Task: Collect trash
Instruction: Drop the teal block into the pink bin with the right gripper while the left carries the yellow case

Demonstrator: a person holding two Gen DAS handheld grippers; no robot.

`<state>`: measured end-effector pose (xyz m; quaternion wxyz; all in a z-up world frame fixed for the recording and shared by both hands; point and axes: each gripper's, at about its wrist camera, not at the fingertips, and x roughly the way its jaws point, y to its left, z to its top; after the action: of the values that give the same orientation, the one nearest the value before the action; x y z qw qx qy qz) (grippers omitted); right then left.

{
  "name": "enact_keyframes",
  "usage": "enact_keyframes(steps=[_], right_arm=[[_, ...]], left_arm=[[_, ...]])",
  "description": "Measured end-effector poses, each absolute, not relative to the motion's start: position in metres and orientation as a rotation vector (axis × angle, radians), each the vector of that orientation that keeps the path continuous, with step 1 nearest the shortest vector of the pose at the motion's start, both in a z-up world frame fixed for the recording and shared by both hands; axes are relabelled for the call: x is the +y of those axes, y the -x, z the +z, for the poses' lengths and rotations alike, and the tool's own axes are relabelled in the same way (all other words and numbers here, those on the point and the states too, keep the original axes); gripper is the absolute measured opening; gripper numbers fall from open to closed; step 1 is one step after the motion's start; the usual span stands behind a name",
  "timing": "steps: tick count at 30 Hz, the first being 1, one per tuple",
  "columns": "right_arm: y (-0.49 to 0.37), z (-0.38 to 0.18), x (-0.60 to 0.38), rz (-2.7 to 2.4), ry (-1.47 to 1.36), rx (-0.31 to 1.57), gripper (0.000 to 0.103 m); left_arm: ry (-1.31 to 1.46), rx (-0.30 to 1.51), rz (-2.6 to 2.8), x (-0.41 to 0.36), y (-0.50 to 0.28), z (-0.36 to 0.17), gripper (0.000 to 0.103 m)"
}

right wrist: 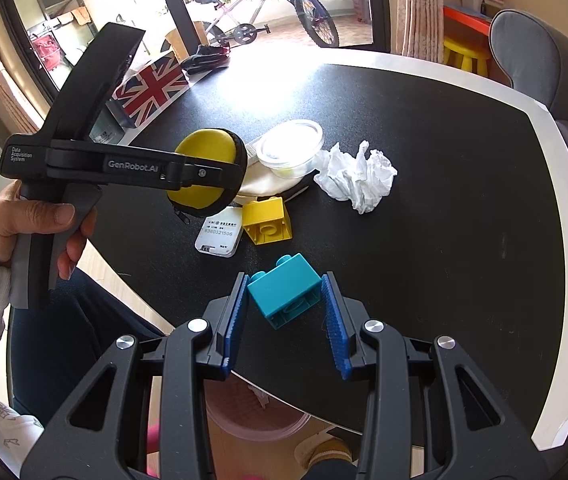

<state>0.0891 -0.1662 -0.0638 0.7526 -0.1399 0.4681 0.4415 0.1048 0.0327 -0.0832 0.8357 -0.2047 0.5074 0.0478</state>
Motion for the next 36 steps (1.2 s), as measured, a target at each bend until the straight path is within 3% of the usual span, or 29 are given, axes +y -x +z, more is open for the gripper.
enact_keyframes(steps=[19,36], right_arm=[[-0.057,-0.019,-0.166,0.969,0.311,0.927,0.037],[0.004,-0.007,-0.184,1.009,0.327,0.909,0.037]], left_arm=[[0.243,0.901,-0.014,0.005,-0.03,-0.016,0.071],[0.169,0.863,-0.039,-0.026,0.035,-0.023,0.071]])
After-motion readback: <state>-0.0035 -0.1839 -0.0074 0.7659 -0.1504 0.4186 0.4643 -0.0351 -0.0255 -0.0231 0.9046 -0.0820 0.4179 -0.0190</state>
